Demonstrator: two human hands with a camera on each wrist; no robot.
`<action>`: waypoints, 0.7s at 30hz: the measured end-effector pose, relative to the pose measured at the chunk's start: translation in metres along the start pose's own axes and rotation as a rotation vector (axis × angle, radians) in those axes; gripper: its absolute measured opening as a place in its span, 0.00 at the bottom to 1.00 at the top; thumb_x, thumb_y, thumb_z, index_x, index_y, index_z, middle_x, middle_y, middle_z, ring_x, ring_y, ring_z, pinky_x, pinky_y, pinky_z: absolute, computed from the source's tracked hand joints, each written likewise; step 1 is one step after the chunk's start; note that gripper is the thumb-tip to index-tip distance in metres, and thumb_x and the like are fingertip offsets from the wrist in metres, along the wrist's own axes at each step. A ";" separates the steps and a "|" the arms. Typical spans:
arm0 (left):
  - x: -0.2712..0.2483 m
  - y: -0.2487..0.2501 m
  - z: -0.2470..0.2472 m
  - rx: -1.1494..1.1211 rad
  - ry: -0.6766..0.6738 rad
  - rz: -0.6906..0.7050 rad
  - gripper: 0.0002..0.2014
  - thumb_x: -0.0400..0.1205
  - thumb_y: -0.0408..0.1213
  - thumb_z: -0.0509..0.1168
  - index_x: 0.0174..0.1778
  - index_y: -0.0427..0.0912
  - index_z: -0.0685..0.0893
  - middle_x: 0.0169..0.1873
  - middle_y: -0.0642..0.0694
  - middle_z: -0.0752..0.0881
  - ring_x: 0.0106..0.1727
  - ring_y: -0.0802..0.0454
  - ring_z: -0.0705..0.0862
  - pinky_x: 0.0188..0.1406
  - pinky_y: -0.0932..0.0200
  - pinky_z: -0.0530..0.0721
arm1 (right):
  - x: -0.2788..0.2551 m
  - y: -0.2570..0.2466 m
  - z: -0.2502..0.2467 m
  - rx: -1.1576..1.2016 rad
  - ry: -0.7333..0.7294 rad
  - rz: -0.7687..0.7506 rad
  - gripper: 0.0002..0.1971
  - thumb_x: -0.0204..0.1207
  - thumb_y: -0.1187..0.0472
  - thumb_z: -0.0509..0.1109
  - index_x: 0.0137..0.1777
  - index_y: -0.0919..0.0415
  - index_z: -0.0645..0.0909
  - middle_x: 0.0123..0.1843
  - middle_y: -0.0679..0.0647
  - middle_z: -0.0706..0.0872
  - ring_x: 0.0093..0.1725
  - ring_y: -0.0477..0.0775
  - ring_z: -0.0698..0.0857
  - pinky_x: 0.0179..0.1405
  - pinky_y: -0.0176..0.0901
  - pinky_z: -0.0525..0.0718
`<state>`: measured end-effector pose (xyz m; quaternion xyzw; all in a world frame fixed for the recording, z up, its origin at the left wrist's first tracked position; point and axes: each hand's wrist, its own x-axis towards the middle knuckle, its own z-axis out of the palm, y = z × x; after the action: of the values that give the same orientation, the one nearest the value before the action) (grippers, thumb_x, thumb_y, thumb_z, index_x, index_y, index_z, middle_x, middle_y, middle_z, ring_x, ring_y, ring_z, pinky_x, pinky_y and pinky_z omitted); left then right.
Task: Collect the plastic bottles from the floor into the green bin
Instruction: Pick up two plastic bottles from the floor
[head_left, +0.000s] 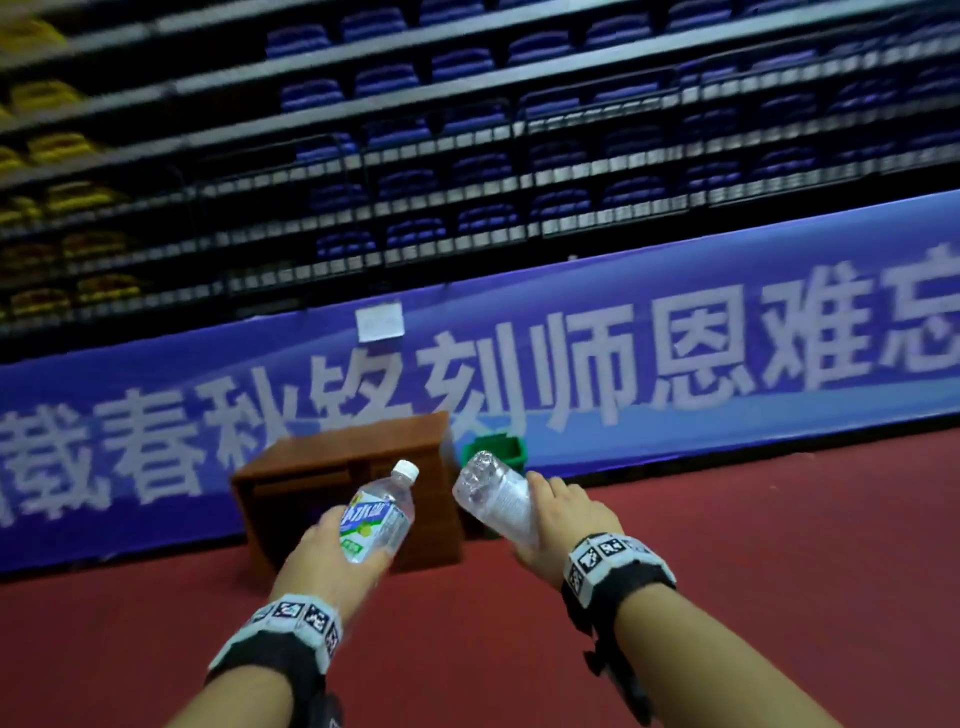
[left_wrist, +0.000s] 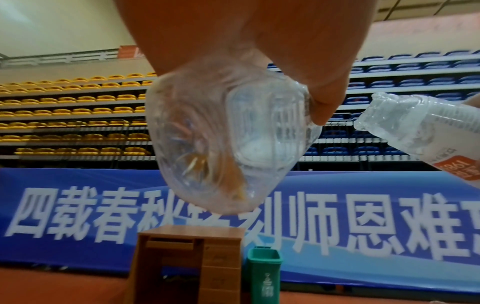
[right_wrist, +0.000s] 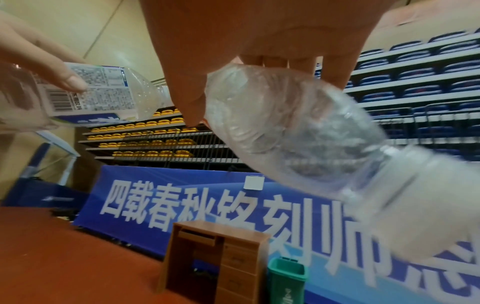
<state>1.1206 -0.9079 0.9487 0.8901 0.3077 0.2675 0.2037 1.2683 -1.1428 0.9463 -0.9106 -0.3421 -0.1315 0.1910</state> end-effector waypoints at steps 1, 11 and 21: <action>0.005 0.022 0.012 -0.010 -0.013 0.028 0.24 0.65 0.63 0.71 0.51 0.57 0.73 0.49 0.47 0.86 0.51 0.43 0.87 0.52 0.51 0.83 | -0.001 0.022 -0.009 0.002 0.012 0.033 0.40 0.73 0.39 0.69 0.80 0.54 0.60 0.71 0.51 0.75 0.70 0.57 0.76 0.61 0.53 0.78; 0.070 0.223 0.153 -0.093 -0.031 0.114 0.35 0.60 0.70 0.69 0.60 0.58 0.75 0.49 0.54 0.85 0.46 0.54 0.86 0.51 0.54 0.85 | 0.045 0.238 -0.080 -0.017 0.095 0.149 0.36 0.76 0.39 0.67 0.78 0.54 0.60 0.69 0.52 0.76 0.67 0.57 0.79 0.59 0.53 0.81; 0.130 0.308 0.221 -0.004 -0.024 0.027 0.32 0.62 0.66 0.66 0.59 0.58 0.72 0.50 0.52 0.83 0.49 0.49 0.86 0.52 0.51 0.85 | 0.131 0.344 -0.097 -0.035 0.064 0.148 0.36 0.74 0.38 0.69 0.77 0.52 0.60 0.68 0.49 0.77 0.64 0.54 0.80 0.57 0.51 0.82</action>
<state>1.4753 -1.0906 0.9861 0.8969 0.2929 0.2599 0.2056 1.5852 -1.3491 0.9928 -0.9319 -0.2652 -0.1522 0.1949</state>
